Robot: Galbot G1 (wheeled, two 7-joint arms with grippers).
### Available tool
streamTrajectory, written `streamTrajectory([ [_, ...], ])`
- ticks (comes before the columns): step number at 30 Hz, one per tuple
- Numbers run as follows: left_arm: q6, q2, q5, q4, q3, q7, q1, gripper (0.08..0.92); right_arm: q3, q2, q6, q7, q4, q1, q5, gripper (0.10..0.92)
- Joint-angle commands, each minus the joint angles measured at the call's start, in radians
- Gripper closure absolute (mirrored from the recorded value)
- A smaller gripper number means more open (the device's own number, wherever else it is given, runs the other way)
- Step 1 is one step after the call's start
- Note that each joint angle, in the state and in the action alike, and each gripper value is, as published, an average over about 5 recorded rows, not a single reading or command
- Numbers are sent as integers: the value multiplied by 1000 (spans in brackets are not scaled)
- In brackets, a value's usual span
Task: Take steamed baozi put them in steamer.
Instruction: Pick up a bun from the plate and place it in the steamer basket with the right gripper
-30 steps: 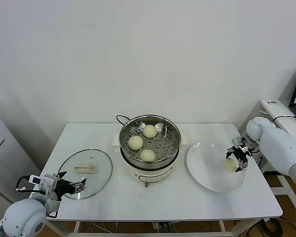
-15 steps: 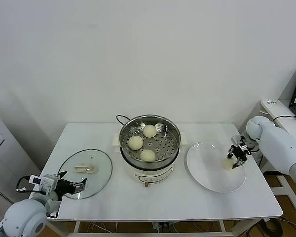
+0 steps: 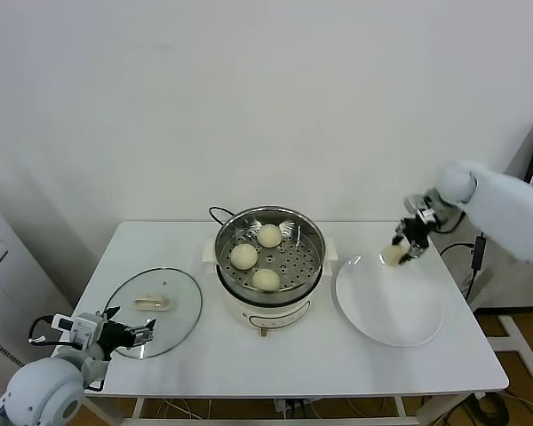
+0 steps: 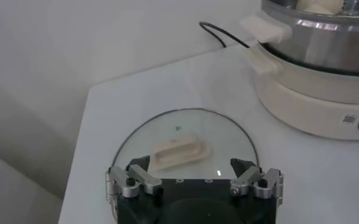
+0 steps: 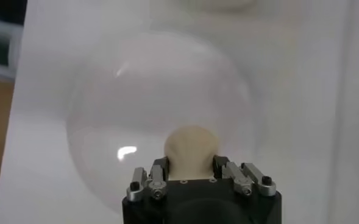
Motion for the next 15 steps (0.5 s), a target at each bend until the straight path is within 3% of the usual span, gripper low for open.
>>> streamTrajectory([
  [1,19,0,1,0,7,0,-4,177,-302,95,-233,23,158,347,366,567],
  [15,17,2,1,6,11,2,-6,177,-344,280,-382,133,168,337,547,567],
])
